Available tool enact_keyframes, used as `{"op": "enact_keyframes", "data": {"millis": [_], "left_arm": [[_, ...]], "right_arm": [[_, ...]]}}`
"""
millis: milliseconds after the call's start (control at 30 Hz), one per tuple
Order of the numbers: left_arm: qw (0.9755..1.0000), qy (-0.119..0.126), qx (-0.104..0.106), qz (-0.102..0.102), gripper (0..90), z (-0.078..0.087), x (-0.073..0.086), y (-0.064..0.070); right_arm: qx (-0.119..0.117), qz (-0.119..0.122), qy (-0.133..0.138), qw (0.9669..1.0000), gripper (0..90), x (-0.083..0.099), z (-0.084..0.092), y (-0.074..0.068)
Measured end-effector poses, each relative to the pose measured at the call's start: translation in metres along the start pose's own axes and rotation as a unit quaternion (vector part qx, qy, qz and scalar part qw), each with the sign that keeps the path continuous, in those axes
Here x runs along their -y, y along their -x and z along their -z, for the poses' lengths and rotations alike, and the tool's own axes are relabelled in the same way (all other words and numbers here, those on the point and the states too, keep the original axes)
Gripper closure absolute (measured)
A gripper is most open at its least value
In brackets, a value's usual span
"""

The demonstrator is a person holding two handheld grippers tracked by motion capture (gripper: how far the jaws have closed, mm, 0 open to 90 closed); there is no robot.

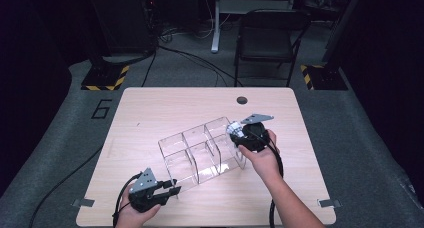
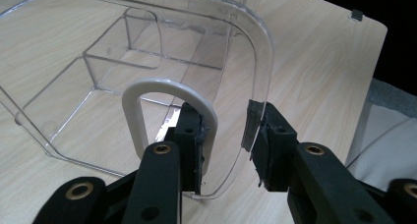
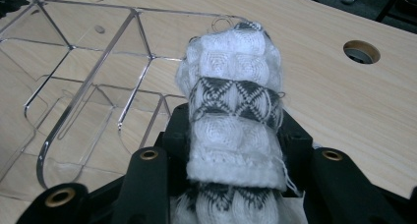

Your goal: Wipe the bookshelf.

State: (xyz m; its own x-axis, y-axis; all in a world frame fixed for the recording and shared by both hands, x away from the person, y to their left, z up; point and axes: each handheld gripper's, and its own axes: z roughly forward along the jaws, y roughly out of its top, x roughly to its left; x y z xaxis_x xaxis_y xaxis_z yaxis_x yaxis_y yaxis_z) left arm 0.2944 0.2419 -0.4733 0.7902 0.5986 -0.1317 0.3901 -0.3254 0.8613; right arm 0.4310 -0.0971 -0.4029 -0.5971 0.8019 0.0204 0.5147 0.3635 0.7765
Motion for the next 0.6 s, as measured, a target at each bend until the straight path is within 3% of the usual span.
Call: {"op": "enact_keyframes", "data": {"millis": [133, 300, 400, 567, 600], "left_arm": [[0.9996, -0.01, 0.019, -0.017, 67.2, -0.001, -0.001, 0.0], [0.9996, -0.009, 0.022, -0.015, 67.2, -0.002, -0.001, 0.002], [0.9995, -0.008, 0.022, -0.019, 67.2, -0.003, -0.001, 0.002], [0.9993, -0.012, 0.023, -0.025, 67.1, -0.002, -0.001, 0.002], [0.9995, -0.011, 0.023, -0.022, 67.1, -0.002, -0.001, 0.002]], "right_arm": [[0.007, 0.001, -0.009, 0.9999, 59.6, -0.007, -0.009, 0.002], [0.017, -0.01, -0.018, 0.9996, 59.5, -0.016, -0.026, 0.001], [0.02, -0.002, -0.03, 0.9994, 59.5, -0.024, -0.033, 0.0], [0.019, 0.001, -0.032, 0.9993, 59.6, -0.032, -0.043, 0.003], [0.02, -0.007, -0.027, 0.9994, 59.7, -0.032, -0.045, 0.002]]}}
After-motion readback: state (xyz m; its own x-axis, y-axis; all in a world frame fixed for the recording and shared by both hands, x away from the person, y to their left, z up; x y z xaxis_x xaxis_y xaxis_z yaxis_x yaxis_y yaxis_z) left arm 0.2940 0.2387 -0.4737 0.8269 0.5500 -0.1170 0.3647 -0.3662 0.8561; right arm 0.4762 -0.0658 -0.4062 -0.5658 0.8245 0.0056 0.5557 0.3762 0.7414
